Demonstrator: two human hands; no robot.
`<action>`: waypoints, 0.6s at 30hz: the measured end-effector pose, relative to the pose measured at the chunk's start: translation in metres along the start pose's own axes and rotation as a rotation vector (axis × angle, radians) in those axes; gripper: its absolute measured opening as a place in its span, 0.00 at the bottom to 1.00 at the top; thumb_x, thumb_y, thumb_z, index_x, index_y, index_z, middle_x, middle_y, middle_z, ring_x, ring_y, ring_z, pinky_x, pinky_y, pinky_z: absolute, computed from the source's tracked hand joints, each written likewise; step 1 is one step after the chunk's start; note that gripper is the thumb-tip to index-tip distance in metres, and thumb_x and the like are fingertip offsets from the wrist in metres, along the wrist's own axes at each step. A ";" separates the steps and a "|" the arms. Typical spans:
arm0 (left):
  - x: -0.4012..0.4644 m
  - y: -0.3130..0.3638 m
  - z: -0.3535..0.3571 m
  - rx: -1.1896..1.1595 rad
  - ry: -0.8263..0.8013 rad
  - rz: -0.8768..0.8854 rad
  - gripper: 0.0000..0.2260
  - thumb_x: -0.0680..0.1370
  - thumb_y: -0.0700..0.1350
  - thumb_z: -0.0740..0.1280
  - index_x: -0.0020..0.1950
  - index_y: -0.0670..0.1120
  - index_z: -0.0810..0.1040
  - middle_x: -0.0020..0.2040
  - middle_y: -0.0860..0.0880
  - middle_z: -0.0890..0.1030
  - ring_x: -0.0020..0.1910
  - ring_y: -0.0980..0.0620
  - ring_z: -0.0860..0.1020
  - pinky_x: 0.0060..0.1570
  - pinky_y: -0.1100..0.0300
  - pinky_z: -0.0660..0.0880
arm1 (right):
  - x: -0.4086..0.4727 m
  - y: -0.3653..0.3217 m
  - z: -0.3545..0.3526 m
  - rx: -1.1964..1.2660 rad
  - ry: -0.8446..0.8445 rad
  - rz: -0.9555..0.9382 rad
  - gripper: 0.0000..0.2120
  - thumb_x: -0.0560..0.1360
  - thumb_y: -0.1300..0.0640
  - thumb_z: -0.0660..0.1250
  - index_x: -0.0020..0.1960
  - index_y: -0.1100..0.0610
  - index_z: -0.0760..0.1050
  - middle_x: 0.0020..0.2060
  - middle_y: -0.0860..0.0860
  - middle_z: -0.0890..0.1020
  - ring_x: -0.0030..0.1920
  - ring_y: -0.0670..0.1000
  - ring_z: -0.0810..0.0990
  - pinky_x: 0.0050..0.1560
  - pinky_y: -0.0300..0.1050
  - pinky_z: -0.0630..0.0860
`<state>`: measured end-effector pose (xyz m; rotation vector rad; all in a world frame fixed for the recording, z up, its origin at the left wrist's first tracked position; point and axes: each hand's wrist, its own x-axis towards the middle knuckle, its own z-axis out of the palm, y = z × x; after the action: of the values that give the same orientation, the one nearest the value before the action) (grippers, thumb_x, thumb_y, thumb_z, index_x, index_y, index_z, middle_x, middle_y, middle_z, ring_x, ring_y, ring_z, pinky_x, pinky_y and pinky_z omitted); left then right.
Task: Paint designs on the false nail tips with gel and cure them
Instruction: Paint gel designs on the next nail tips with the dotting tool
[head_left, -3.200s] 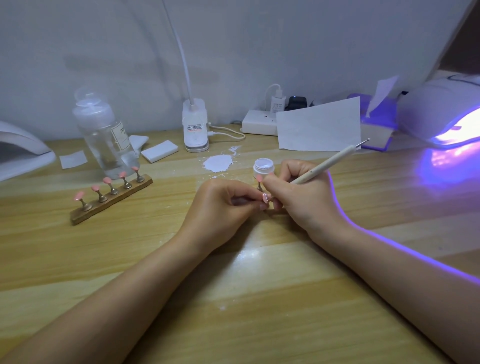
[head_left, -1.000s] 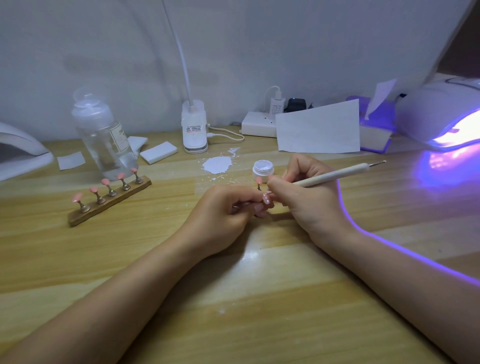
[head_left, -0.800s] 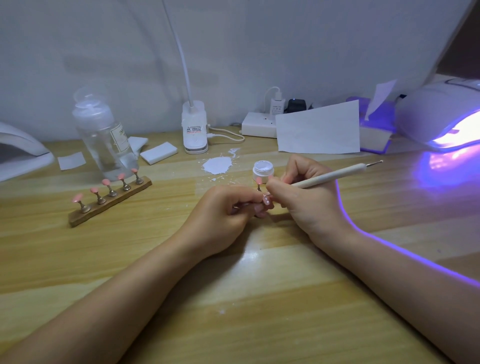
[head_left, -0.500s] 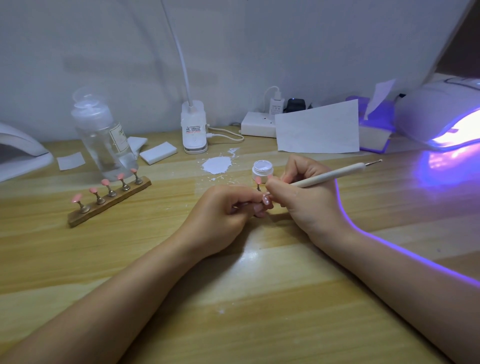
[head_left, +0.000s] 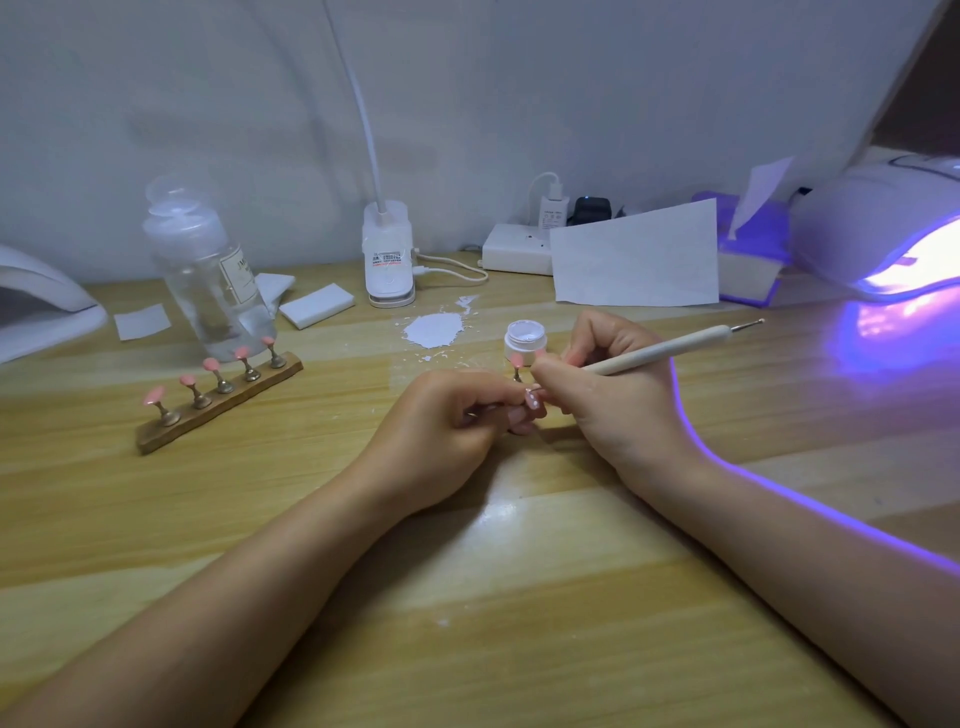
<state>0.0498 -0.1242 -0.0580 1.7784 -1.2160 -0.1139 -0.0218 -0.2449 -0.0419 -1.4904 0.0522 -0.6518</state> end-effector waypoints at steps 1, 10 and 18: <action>0.000 0.000 0.000 0.000 0.002 0.000 0.09 0.74 0.29 0.64 0.43 0.39 0.82 0.36 0.58 0.79 0.37 0.68 0.76 0.40 0.74 0.68 | 0.000 0.000 0.000 0.002 0.001 0.002 0.19 0.68 0.77 0.62 0.29 0.59 0.61 0.16 0.47 0.70 0.19 0.41 0.72 0.22 0.30 0.68; 0.000 -0.001 0.000 0.016 0.010 0.004 0.08 0.74 0.29 0.64 0.42 0.38 0.82 0.36 0.57 0.80 0.37 0.68 0.76 0.40 0.74 0.69 | 0.001 0.001 -0.001 -0.010 0.006 -0.002 0.18 0.68 0.76 0.62 0.28 0.59 0.61 0.17 0.46 0.70 0.20 0.43 0.73 0.22 0.32 0.70; 0.001 -0.002 0.000 0.020 0.006 0.001 0.08 0.74 0.30 0.65 0.43 0.39 0.82 0.36 0.57 0.80 0.37 0.68 0.76 0.40 0.73 0.69 | 0.001 0.002 -0.001 -0.008 0.009 0.002 0.18 0.68 0.76 0.63 0.28 0.59 0.61 0.17 0.47 0.71 0.20 0.44 0.74 0.23 0.33 0.71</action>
<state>0.0513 -0.1249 -0.0589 1.7944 -1.2171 -0.0958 -0.0205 -0.2464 -0.0436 -1.4949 0.0636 -0.6573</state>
